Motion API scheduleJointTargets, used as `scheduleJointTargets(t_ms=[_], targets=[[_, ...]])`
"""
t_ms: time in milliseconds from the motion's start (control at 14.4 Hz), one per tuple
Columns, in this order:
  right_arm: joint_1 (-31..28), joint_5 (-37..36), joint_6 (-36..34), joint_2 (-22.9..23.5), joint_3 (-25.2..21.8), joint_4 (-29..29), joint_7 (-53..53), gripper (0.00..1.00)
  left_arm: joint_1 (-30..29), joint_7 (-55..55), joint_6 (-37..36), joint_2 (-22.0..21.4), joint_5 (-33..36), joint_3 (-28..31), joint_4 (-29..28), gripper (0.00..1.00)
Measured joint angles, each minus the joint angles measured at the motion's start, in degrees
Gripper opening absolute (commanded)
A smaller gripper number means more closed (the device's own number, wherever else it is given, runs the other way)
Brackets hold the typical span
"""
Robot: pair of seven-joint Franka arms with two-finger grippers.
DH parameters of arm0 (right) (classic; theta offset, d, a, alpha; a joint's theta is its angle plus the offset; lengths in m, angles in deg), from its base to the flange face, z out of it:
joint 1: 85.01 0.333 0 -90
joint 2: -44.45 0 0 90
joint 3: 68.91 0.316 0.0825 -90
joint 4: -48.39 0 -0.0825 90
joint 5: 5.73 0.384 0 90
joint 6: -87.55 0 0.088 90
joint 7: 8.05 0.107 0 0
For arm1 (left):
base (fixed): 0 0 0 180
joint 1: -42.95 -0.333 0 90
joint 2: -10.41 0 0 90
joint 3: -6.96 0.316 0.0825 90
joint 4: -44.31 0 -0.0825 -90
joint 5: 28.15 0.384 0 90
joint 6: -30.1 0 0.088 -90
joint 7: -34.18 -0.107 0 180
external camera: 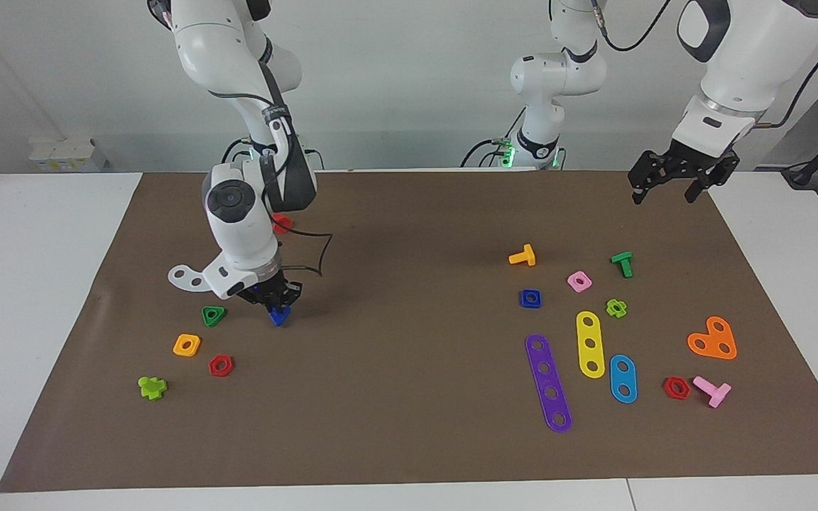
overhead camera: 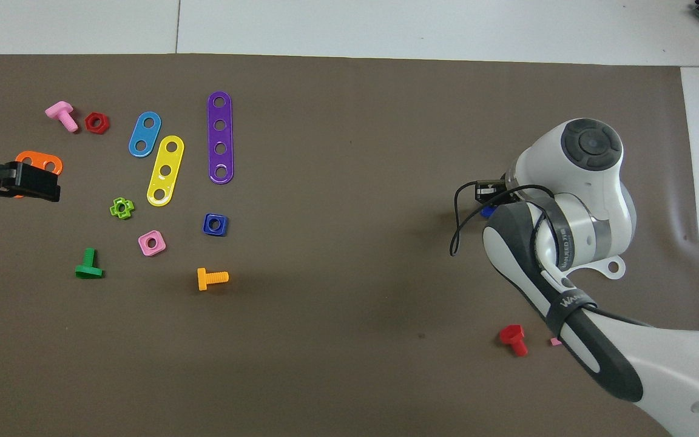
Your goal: Unscrew and place screws in storage area
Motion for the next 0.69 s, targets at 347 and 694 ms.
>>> scheduleJointTargets(t_ms=[347,694], targets=[[-2.44,0.00,2.50,-0.63,0.00,2.30,-2.42,0.00,0.00,0.00,0.00,0.00,0.00,0.00,0.00,1.00],[-3.47,0.00,3.11,-1.15,0.01,4.08,-2.87,0.83,0.00,0.00,0.00,0.00,0.00,0.00,-0.01,1.00]])
